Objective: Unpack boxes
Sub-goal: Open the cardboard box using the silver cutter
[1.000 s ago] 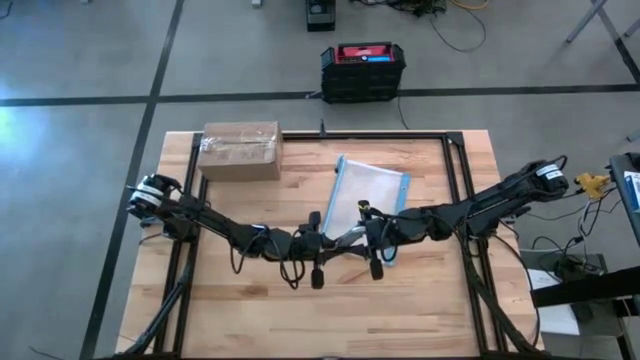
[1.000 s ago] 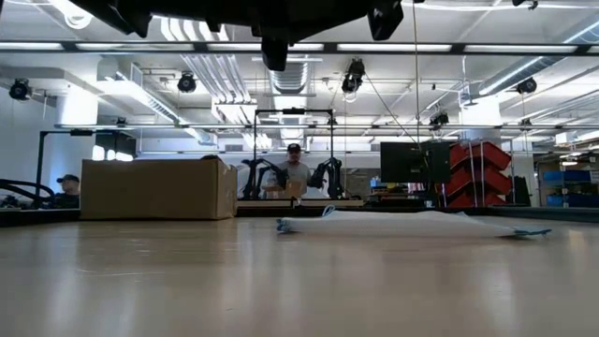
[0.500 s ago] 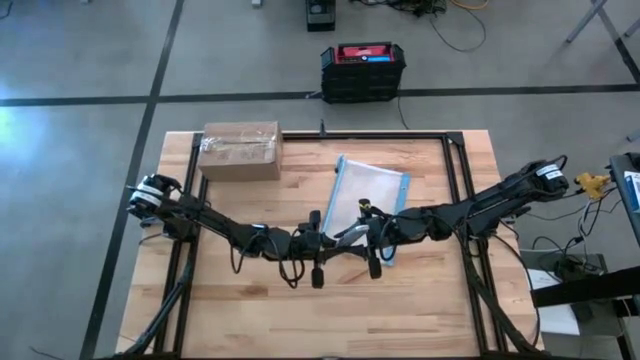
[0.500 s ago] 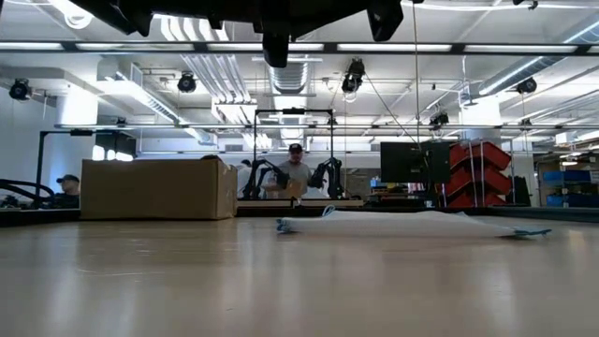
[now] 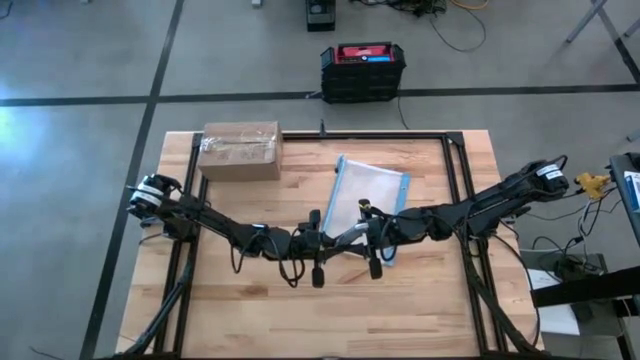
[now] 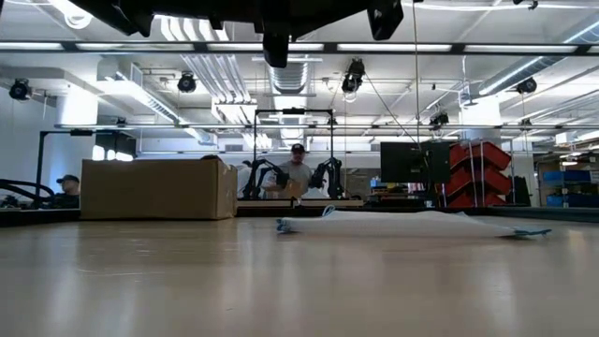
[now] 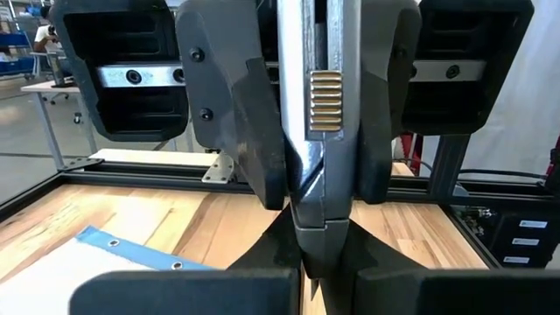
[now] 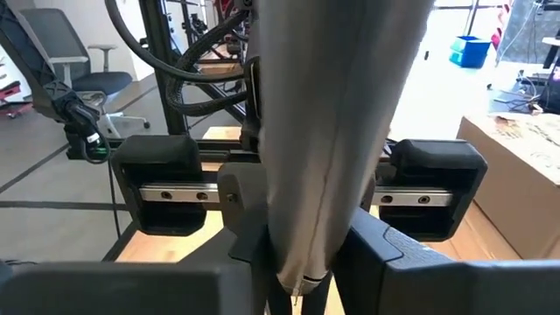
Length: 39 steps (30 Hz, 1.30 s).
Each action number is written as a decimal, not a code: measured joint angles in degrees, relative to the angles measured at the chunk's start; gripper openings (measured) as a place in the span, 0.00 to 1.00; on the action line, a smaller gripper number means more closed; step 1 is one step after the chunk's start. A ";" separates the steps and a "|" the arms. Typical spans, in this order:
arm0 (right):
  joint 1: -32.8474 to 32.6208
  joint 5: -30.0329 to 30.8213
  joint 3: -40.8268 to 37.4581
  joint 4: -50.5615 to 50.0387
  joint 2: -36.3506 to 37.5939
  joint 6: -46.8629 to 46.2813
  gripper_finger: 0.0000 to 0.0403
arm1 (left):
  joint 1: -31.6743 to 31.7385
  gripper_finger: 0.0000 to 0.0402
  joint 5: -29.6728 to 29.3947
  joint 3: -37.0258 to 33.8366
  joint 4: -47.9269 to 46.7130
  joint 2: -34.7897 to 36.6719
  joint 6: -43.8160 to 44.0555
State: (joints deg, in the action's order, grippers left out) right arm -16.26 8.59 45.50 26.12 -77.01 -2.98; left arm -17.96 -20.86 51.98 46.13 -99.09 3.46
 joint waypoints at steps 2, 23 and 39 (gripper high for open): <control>0.03 0.19 0.00 -0.30 -0.01 -0.45 0.24 | 0.00 0.00 -0.62 0.01 0.23 0.00 -0.04; 0.10 0.63 -0.13 -1.75 0.75 -2.56 0.11 | -0.14 0.04 -2.64 0.05 -12.44 3.45 -2.97; 1.16 3.09 -0.87 -10.94 6.14 0.07 0.11 | -1.61 0.21 -33.95 0.01 -70.05 27.56 15.51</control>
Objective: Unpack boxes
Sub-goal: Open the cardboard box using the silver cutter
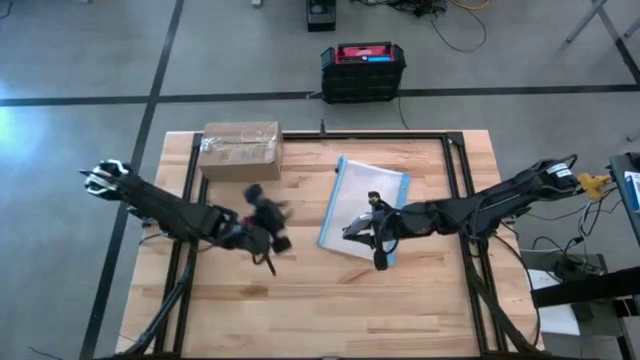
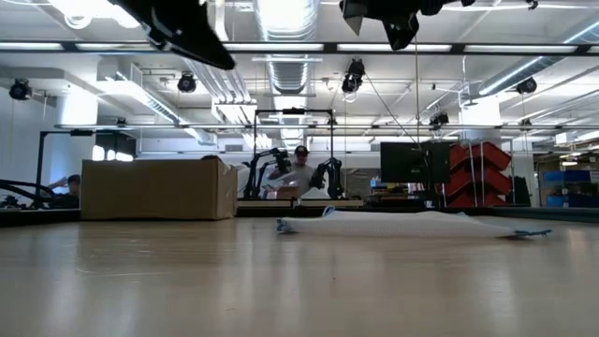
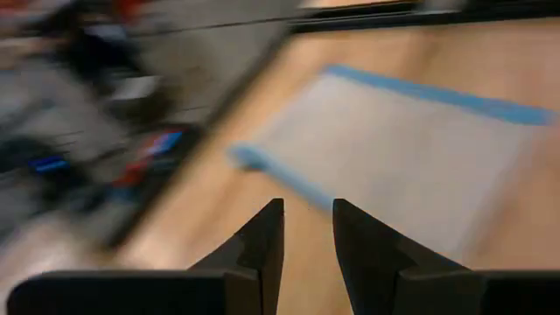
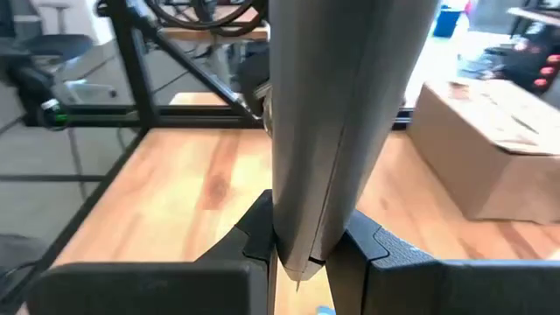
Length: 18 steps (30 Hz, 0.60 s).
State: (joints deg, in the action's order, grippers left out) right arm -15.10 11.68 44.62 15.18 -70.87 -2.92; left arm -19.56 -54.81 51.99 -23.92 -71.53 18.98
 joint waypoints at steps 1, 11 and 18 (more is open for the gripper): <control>0.19 0.25 0.00 -0.04 0.16 0.00 0.11 | 1.50 0.21 -1.70 -0.02 -1.68 1.80 0.41; 2.07 0.29 -0.45 -2.47 -0.33 -0.66 0.11 | 37.78 0.20 19.71 -0.75 -2.32 3.79 -2.75; 2.02 0.35 -0.90 -7.72 1.23 -3.91 0.11 | 47.04 0.20 24.33 -4.20 0.86 -4.64 -3.45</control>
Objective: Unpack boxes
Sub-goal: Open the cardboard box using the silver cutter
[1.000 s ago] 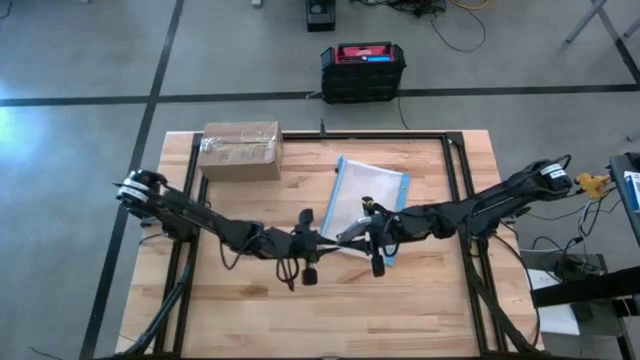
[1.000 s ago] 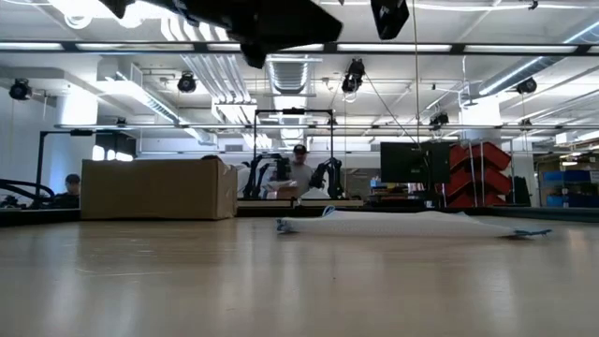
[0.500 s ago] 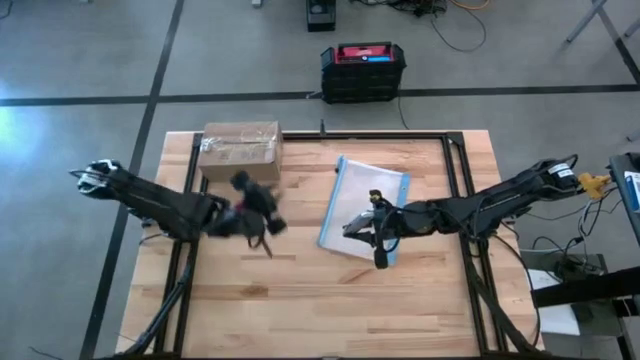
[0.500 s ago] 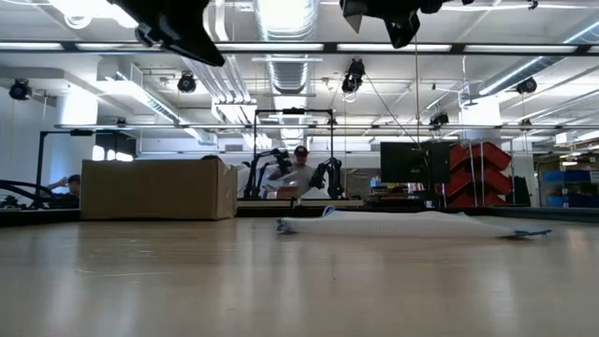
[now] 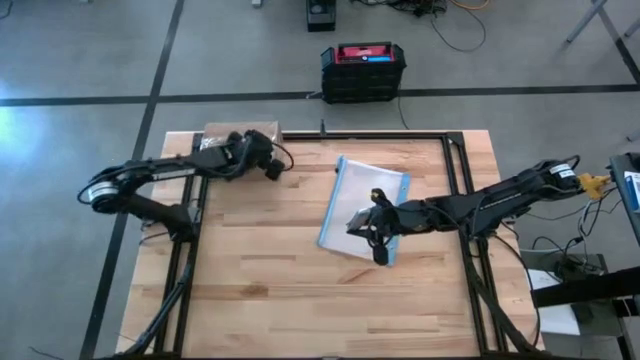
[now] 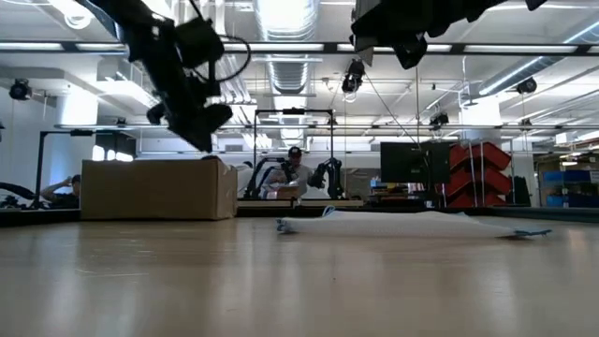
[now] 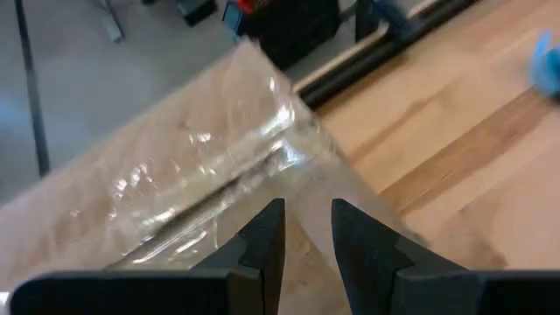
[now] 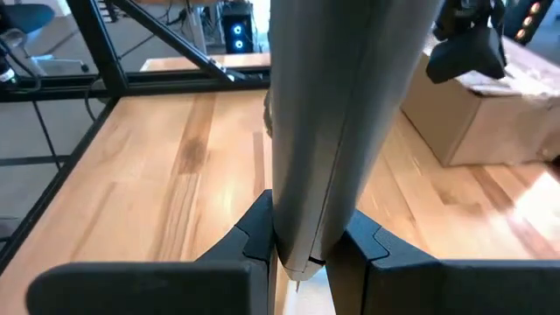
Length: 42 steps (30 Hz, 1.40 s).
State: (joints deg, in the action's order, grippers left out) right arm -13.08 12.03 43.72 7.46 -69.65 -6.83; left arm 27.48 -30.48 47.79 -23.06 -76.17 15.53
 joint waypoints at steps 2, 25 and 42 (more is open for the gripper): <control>0.00 -0.04 -0.19 -0.58 0.11 -0.55 0.11 | -1.10 0.20 -0.22 -0.81 1.87 -1.88 0.16; -0.10 0.00 -0.26 -2.33 2.45 -1.93 0.11 | -33.11 0.20 -8.63 -4.40 27.00 0.63 0.10; 0.39 1.76 -0.61 -2.11 2.08 -7.39 0.11 | 10.22 0.20 8.11 -4.41 7.11 9.55 8.07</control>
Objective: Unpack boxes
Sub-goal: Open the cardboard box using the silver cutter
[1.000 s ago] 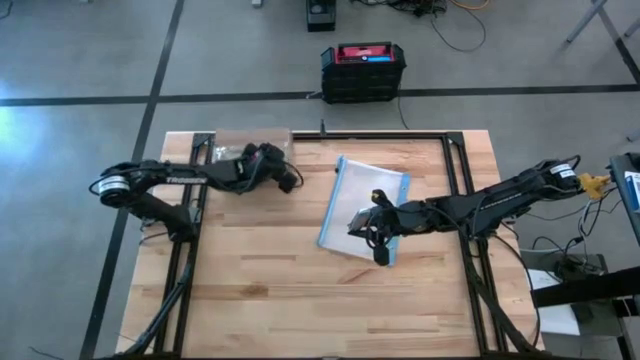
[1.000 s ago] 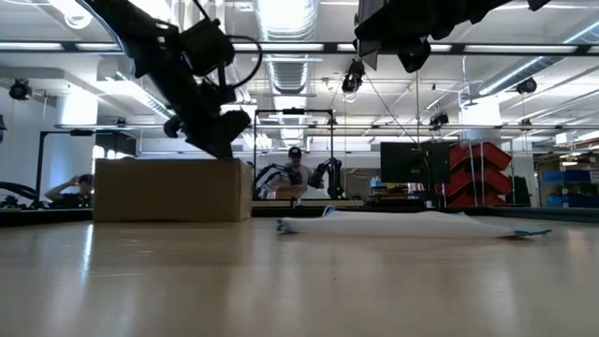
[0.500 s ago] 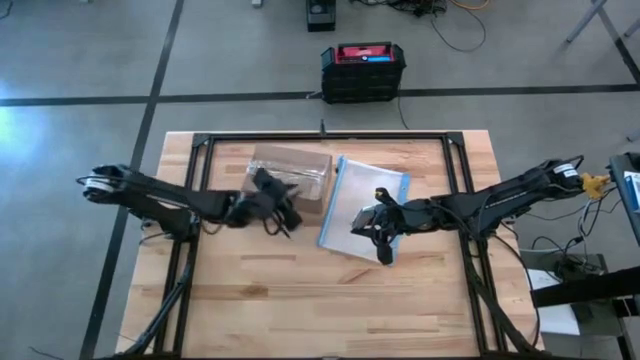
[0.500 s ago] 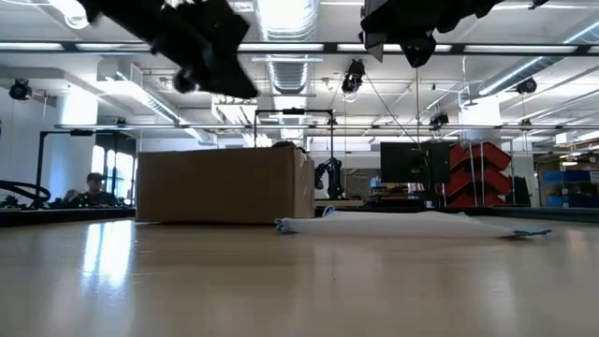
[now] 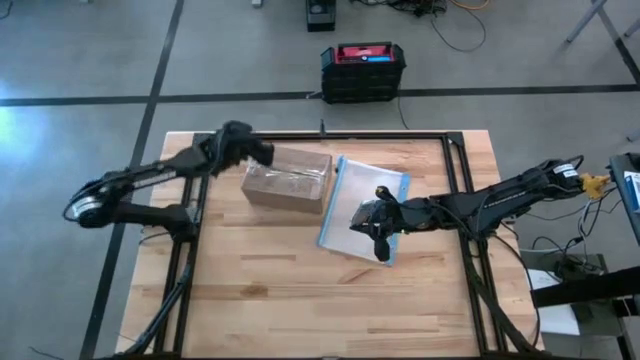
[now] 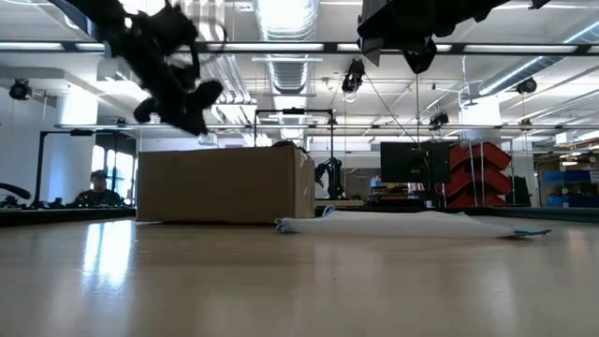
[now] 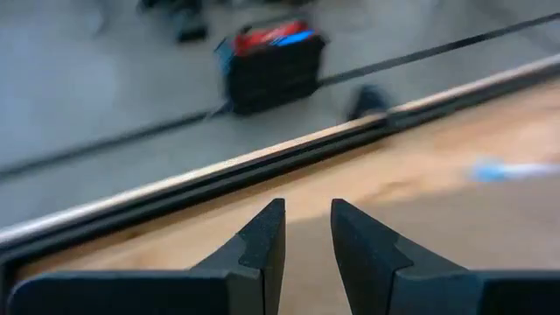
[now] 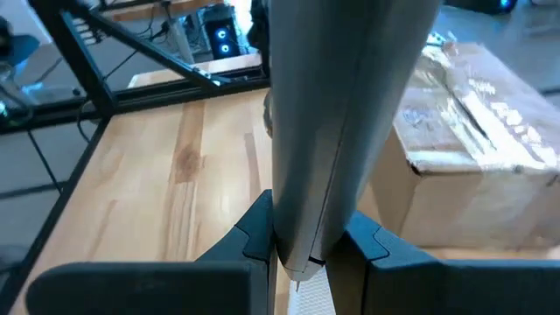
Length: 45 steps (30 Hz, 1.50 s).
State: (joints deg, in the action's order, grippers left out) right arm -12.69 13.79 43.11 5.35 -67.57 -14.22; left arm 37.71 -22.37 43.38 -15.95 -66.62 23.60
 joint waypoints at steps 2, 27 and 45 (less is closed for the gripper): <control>-0.04 -0.23 -0.05 -0.70 -0.07 -1.57 0.11 | 3.87 0.20 3.07 -0.02 1.23 -2.99 0.46; 4.87 -8.46 1.60 8.34 -5.96 4.34 0.11 | -20.28 0.20 7.92 -0.04 -2.69 4.63 -5.17; 13.09 -19.00 13.60 11.69 -22.20 15.34 0.11 | -33.13 0.20 1.09 -19.40 8.91 22.26 -21.92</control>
State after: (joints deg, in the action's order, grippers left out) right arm 0.40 -5.21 56.71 17.04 -89.76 1.11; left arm 4.58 -21.28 23.98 -7.04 -44.36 1.68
